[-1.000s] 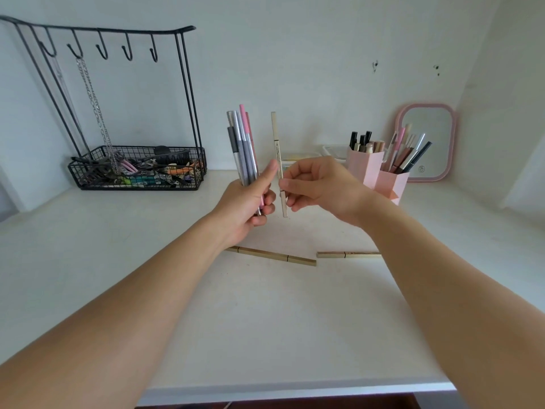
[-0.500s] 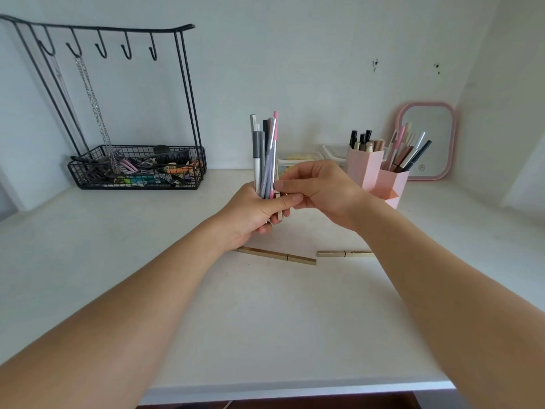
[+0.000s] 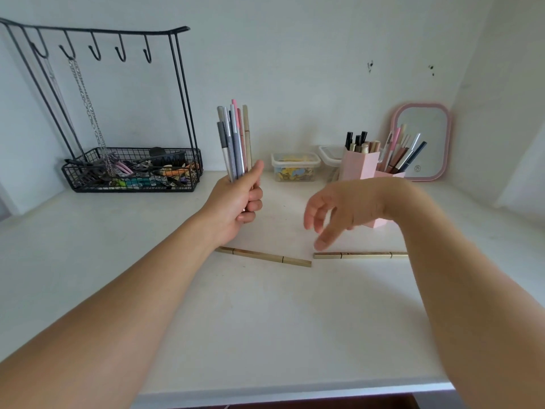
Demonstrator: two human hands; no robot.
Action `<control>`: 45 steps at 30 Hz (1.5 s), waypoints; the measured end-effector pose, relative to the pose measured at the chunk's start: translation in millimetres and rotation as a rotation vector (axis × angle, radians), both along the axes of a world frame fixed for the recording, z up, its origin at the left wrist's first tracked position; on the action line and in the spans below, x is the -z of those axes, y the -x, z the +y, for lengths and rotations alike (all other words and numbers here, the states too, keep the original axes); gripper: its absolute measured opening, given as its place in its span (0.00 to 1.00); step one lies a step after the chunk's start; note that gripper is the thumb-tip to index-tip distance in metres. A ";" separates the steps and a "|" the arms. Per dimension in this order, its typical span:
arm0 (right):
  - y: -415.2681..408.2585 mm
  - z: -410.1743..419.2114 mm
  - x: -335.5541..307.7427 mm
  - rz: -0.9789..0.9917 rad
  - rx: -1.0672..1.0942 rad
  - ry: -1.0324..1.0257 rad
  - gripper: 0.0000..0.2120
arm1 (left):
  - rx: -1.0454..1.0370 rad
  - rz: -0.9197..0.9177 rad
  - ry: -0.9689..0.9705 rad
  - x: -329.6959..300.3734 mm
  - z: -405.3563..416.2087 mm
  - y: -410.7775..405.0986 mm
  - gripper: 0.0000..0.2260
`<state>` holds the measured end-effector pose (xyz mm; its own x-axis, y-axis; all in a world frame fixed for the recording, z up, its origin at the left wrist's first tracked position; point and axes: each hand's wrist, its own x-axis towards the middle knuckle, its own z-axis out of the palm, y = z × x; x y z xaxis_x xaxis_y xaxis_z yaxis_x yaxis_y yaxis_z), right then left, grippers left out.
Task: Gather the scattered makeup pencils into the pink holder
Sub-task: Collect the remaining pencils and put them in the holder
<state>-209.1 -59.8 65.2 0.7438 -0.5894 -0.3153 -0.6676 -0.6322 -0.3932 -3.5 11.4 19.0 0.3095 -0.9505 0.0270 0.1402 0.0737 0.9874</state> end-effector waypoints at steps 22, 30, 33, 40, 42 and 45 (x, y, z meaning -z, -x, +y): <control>-9.5 -8.2 -0.8 -0.848 0.196 -0.089 0.00 | 0.085 -0.034 -0.019 -1.0 3.0 6.4 0.21; -24.8 -3.4 3.6 -1.342 0.270 -0.385 0.13 | 0.185 -0.118 0.003 3.1 5.2 15.6 0.26; -30.8 -2.6 7.6 -1.404 0.265 -0.357 0.10 | 0.219 -0.156 -0.016 3.6 4.9 18.9 0.27; -46.9 4.9 20.2 -1.392 0.247 -0.181 0.12 | 0.254 -0.333 -0.043 5.1 8.3 21.0 0.15; -48.3 5.6 21.6 -1.380 0.241 -0.172 0.14 | 0.229 -0.356 -0.059 5.5 9.4 22.9 0.14; -49.2 5.9 22.2 -1.372 0.216 -0.220 0.17 | 0.176 -0.306 -0.034 3.1 8.2 20.6 0.15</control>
